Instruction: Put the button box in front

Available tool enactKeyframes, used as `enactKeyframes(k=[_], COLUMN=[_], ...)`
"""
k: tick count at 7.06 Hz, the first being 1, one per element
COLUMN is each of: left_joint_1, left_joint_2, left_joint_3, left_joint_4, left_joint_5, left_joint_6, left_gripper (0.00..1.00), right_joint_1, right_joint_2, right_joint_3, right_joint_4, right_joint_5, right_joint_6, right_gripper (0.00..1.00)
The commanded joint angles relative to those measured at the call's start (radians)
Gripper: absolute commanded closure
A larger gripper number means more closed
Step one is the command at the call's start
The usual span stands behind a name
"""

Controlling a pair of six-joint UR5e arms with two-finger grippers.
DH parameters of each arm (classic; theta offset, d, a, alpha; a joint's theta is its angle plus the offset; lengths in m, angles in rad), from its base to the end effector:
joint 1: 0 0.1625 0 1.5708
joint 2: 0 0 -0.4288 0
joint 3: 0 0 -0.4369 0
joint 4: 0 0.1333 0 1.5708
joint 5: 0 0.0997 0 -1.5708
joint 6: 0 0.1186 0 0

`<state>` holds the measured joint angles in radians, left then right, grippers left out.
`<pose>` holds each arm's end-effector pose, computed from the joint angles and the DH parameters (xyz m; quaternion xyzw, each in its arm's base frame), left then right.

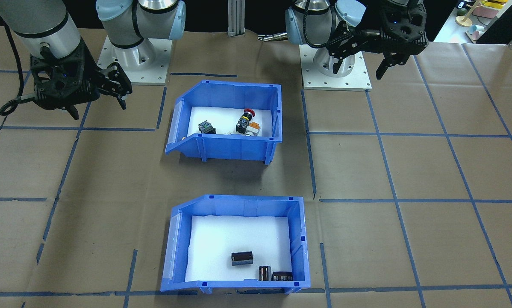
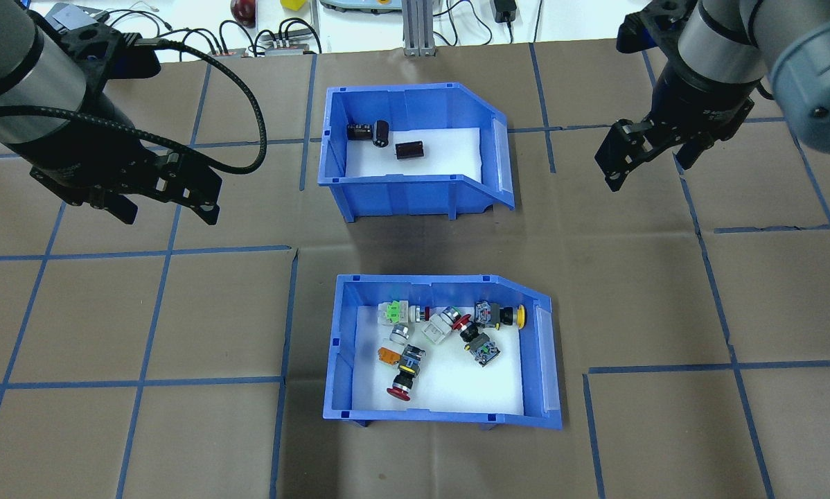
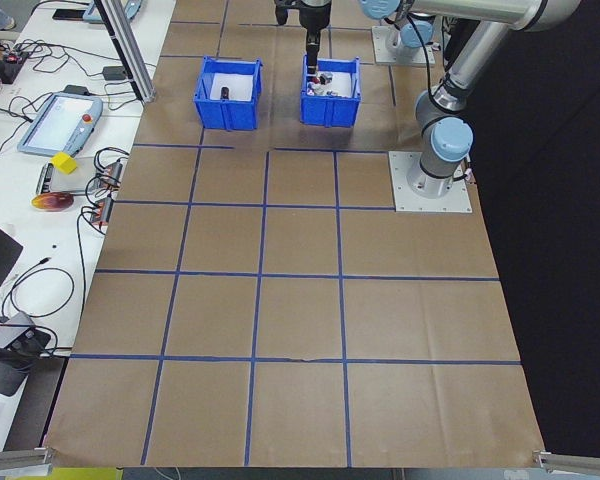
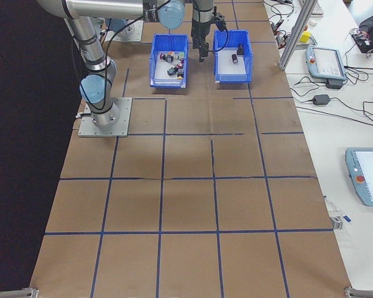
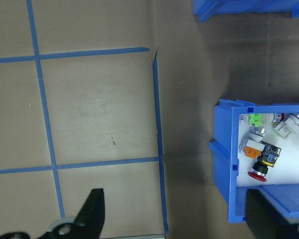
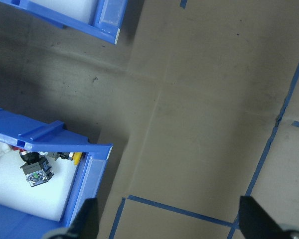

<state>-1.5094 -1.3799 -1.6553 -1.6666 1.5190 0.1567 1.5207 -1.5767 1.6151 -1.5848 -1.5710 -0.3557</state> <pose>-0.1113 -0.4617 0.5125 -0.0478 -0.9985 0.0081 0.0252 0.1065 -0.5368 0.4535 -0.1522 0.9883 0.0120 0.0024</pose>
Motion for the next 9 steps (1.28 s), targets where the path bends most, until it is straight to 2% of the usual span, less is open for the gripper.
enactKeyframes(k=[1, 3, 6, 9], left_joint_1=[0.0, 0.0, 0.0, 0.002], left_joint_2=[0.004, -0.001, -0.016, -0.031], left_joint_3=[-0.006, -0.006, -0.009, -0.029], left_joint_4=[0.011, 0.013, 0.016, 0.039], left_joint_5=[0.001, 0.0, -0.005, -0.011], left_joint_6=[0.015, 0.003, -0.005, 0.01], left_gripper=[0.02, 0.01, 0.01, 0.01], right_joint_1=[0.001, 0.001, 0.002, 0.022], right_joint_2=[0.02, 0.021, 0.053, 0.151], right_joint_3=[-0.027, -0.027, -0.056, -0.174], right_joint_4=[0.0, -0.001, -0.009, 0.003], right_joint_5=[-0.004, -0.006, -0.006, -0.007], right_joint_6=[-0.02, -0.037, -0.22, -0.259], right_gripper=[0.0, 0.0, 0.0, 0.0])
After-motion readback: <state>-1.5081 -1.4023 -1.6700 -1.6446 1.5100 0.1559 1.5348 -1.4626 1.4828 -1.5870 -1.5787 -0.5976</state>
